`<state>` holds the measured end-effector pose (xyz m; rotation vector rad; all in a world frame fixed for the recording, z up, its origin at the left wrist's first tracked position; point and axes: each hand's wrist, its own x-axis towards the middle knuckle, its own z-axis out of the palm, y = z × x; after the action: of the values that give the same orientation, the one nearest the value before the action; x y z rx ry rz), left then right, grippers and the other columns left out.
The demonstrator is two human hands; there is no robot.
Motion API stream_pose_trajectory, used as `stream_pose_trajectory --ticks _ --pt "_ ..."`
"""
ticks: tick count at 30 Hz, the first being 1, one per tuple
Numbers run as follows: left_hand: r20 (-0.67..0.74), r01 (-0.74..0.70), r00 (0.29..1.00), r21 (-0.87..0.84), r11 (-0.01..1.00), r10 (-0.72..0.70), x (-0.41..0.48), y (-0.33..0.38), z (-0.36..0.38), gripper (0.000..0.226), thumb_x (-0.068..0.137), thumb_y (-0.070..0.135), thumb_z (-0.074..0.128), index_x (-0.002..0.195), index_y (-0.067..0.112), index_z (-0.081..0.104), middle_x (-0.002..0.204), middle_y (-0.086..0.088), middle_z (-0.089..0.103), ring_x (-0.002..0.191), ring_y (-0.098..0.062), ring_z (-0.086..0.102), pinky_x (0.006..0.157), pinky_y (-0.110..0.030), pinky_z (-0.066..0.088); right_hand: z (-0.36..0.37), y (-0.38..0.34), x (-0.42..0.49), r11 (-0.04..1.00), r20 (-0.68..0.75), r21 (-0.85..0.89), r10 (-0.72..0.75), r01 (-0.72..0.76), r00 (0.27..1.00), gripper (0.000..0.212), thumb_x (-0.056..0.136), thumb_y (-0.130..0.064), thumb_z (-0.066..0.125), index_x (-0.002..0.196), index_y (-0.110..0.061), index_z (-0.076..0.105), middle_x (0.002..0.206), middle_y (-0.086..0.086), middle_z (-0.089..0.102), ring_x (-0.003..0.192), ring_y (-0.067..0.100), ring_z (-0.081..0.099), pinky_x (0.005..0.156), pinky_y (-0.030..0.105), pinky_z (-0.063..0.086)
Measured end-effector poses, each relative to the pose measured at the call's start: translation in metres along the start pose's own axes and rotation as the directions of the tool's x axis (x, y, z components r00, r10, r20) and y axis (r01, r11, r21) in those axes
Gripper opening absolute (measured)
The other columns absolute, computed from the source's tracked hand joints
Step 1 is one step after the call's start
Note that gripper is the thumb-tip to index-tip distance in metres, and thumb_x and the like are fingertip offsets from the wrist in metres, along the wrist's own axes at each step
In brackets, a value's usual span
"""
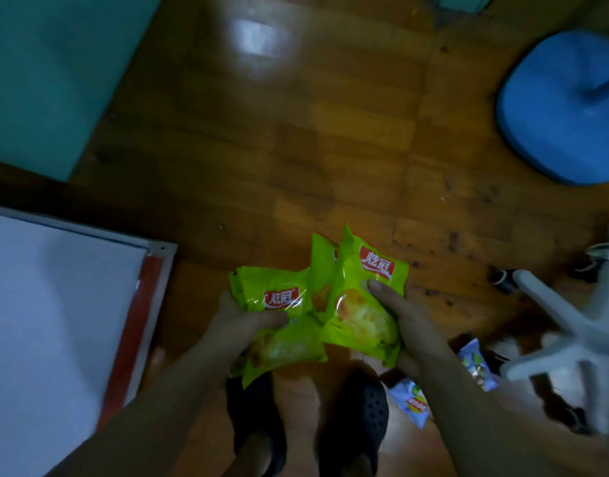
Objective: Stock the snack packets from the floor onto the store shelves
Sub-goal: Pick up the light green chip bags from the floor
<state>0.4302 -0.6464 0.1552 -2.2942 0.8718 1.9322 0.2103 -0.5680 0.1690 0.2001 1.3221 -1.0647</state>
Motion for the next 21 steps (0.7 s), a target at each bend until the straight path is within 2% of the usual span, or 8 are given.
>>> stream_pose_trajectory --ticks 3,6,10,12,15,18,19,21 --pt "0.070 -0.086 0.994 -0.045 0.995 0.089 -0.046 0.027 -0.003 0.081 0.046 0.025 0.096 0.115 0.029 0.055 0.111 -0.002 0.071 0.099 -0.025 0.070 0.093 -0.046 0.057 0.015 -0.016 -0.048 0.992 0.114 -0.021 0.126 -0.124 0.985 0.088 0.035 -0.033 0.097 0.113 -0.005 0.068 0.106 0.023 0.071 0.082 0.032 0.073 0.066 0.043 0.059" --pt "0.130 -0.133 0.980 -0.117 0.984 0.148 -0.090 0.050 -0.011 0.054 0.065 0.018 0.092 0.104 0.028 0.057 0.105 0.000 0.071 0.099 -0.024 0.069 0.095 -0.045 0.055 0.031 -0.037 -0.091 0.995 0.153 -0.025 0.104 -0.102 0.983 0.075 0.029 -0.034 0.098 0.097 -0.008 0.076 0.099 0.022 0.073 0.077 0.032 0.073 0.062 0.042 0.059" --pt "0.188 -0.186 0.959 -0.150 0.971 0.212 -0.152 0.081 -0.024 0.082 0.054 0.068 0.079 0.123 0.032 0.052 0.118 0.002 0.068 0.109 -0.022 0.067 0.102 -0.047 0.051 0.055 -0.073 -0.143 0.992 0.176 -0.043 0.127 -0.122 0.976 0.047 0.061 -0.024 0.080 0.101 -0.001 0.070 0.091 0.020 0.074 0.070 0.029 0.073 0.060 0.039 0.060" --pt "0.193 -0.196 0.953 -0.196 0.961 0.234 -0.181 0.098 -0.025 0.089 0.048 0.077 0.074 0.123 0.034 0.050 0.121 0.002 0.068 0.110 -0.022 0.066 0.104 -0.047 0.050 0.068 -0.090 -0.168 0.990 0.159 -0.087 0.127 -0.114 0.979 0.061 0.057 -0.026 0.086 0.110 0.000 0.068 0.102 0.023 0.072 0.081 0.032 0.072 0.075 0.046 0.060" --pt "0.220 -0.228 0.933 -0.252 0.940 0.285 -0.225 0.128 -0.024 0.097 0.049 0.074 0.070 0.132 0.026 0.052 0.122 -0.001 0.068 0.111 -0.023 0.067 0.105 -0.048 0.050 0.088 -0.112 -0.206 0.991 0.175 -0.101 0.102 -0.085 0.979 0.084 0.037 -0.038 0.093 0.110 -0.002 0.071 0.111 0.024 0.069 0.093 0.035 0.069 0.096 0.054 0.050" --pt "0.302 -0.290 0.883 -0.254 0.923 0.361 -0.251 0.166 -0.029 0.083 0.063 0.069 0.070 0.130 0.021 0.061 0.124 -0.008 0.071 0.112 -0.028 0.068 0.102 -0.048 0.051 0.113 -0.137 -0.243 0.998 0.210 -0.033 0.056 -0.051 0.976 0.052 0.061 -0.036 0.075 0.102 -0.003 0.072 0.098 0.018 0.074 0.081 0.028 0.072 0.079 0.042 0.059" --pt "0.312 -0.291 0.880 -0.241 0.926 0.358 -0.256 0.176 -0.032 0.089 0.063 0.073 0.072 0.134 0.021 0.059 0.129 -0.009 0.069 0.114 -0.029 0.068 0.102 -0.050 0.051 0.121 -0.144 -0.253 1.000 0.221 -0.016 0.028 -0.025 0.975 0.043 0.068 -0.035 0.066 0.099 -0.006 0.073 0.096 0.016 0.075 0.079 0.026 0.073 0.073 0.039 0.060" --pt "0.330 -0.267 0.882 -0.236 0.934 0.335 -0.254 0.186 -0.037 0.110 0.055 0.086 0.072 0.143 0.024 0.051 0.138 -0.008 0.062 0.118 -0.032 0.065 0.104 -0.054 0.049 0.135 -0.157 -0.271 0.999 0.240 -0.026 -0.017 0.024 0.971 0.037 0.073 -0.034 0.059 0.095 -0.010 0.076 0.098 0.015 0.074 0.081 0.026 0.072 0.075 0.040 0.059"
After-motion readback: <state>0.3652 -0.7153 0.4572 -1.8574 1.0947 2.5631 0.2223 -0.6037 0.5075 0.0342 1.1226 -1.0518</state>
